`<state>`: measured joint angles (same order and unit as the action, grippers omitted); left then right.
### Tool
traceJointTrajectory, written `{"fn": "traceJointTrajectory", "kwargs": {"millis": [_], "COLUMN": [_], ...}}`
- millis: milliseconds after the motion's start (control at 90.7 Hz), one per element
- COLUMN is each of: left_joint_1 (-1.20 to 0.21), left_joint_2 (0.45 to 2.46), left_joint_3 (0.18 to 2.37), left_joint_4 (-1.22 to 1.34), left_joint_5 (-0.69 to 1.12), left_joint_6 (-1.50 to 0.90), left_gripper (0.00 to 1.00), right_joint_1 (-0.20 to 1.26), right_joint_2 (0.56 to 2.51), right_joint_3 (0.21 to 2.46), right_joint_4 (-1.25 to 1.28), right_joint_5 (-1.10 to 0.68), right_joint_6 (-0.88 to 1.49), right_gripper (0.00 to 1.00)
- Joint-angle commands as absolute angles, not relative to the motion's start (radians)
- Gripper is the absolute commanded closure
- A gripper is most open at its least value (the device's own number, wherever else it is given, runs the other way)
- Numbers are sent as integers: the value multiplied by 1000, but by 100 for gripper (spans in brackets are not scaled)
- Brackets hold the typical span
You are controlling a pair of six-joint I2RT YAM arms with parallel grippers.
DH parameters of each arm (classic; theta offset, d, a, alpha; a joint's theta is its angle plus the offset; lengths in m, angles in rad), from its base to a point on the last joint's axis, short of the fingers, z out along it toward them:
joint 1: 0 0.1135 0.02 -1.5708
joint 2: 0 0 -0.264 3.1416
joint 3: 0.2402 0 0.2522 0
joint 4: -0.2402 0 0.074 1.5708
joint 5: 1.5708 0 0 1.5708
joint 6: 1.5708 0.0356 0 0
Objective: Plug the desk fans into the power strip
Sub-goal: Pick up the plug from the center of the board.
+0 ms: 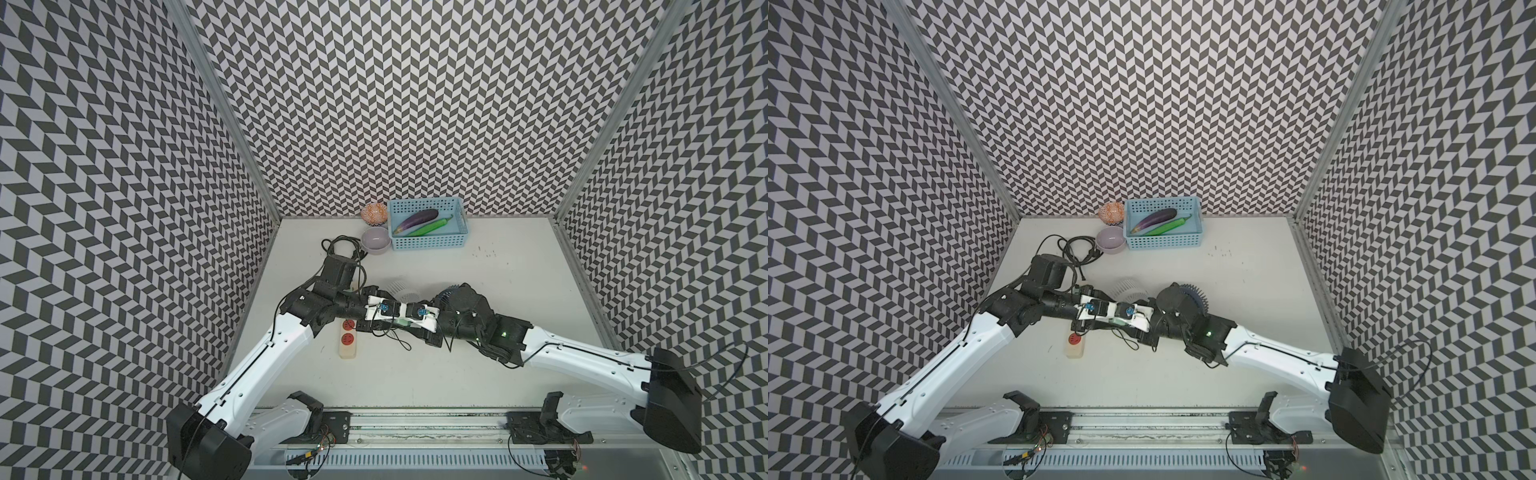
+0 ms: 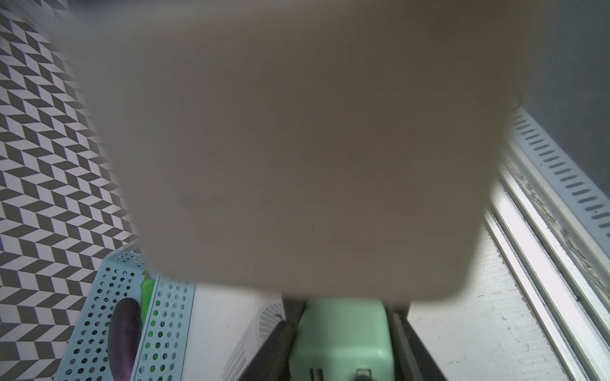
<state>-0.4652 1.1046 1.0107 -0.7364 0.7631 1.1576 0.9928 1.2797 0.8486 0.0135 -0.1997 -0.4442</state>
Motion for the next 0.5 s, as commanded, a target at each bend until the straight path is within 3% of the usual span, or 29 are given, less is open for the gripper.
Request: {"fn": "traceJointTrajectory", "kwargs": {"millis": [0, 485], "left_joint_1": [-477, -477], "left_joint_2": [1103, 1111], "left_joint_3": [1004, 1004], "left_joint_4": [-780, -781], "left_joint_5": [685, 686], "left_joint_6": [1183, 1196], "left_gripper": [50, 50], "right_joint_1": [1002, 1004], "right_joint_2": [1274, 1269], "right_joint_3": [881, 882], "right_joint_4": [58, 100], "right_joint_5": [-190, -211], "right_joint_6": [-445, -423], "right_gripper": [100, 100]}}
